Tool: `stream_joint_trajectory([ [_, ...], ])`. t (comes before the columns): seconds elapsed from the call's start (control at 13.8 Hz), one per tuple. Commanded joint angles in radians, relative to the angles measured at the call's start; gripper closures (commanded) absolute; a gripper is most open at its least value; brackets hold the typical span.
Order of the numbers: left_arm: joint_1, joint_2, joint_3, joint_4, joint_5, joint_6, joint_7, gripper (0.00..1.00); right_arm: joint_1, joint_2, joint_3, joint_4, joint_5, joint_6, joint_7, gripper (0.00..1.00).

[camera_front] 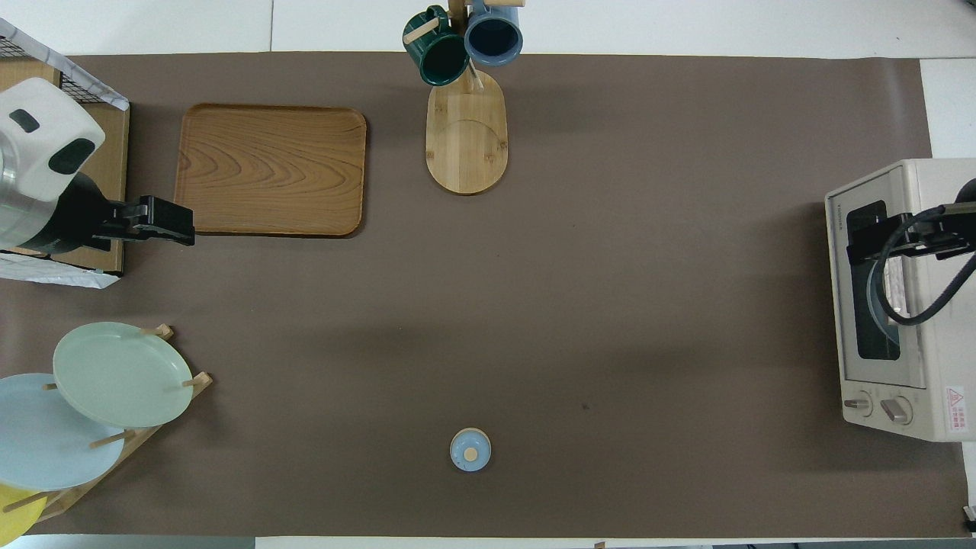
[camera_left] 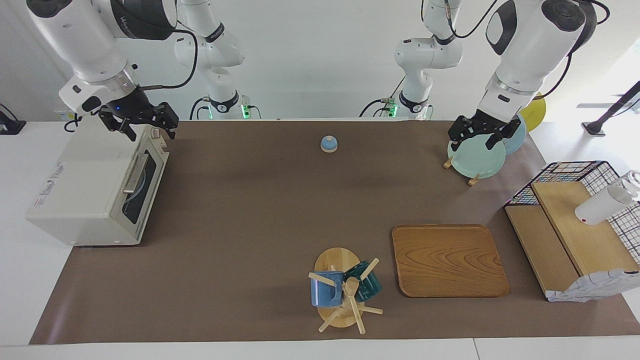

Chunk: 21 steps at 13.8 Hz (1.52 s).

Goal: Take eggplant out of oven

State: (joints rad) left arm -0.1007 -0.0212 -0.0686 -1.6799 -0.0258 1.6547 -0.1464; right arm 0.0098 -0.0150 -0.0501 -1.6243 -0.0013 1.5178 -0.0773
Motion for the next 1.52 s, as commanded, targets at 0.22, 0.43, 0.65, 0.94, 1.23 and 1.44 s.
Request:
stream_joint_trajectory([
  [0.22,0.009,-0.016,-0.005,-0.006,0.004,-0.004,0.011,0.00,0.002,-0.020,-0.004,-0.023,0.027,0.019,0.020,0.00],
  [0.43,0.009,-0.016,-0.005,-0.006,0.004,-0.004,0.011,0.00,0.002,-0.025,-0.002,-0.034,0.027,0.025,0.037,0.00],
  [0.65,0.009,-0.016,-0.005,-0.006,0.004,-0.004,0.011,0.00,0.002,-0.040,-0.002,-0.069,0.026,0.044,0.019,0.21],
  [0.94,0.009,-0.016,-0.005,-0.006,0.004,-0.004,0.011,0.00,-0.025,-0.075,-0.010,-0.152,0.014,0.103,-0.044,1.00],
  [1.23,0.009,-0.016,-0.005,-0.006,0.004,-0.006,0.011,0.00,-0.048,-0.122,-0.013,-0.327,-0.040,0.289,0.014,1.00],
  [1.44,0.009,-0.016,-0.005,-0.006,0.004,-0.006,0.011,0.00,-0.093,-0.096,-0.013,-0.356,-0.114,0.335,0.016,1.00],
])
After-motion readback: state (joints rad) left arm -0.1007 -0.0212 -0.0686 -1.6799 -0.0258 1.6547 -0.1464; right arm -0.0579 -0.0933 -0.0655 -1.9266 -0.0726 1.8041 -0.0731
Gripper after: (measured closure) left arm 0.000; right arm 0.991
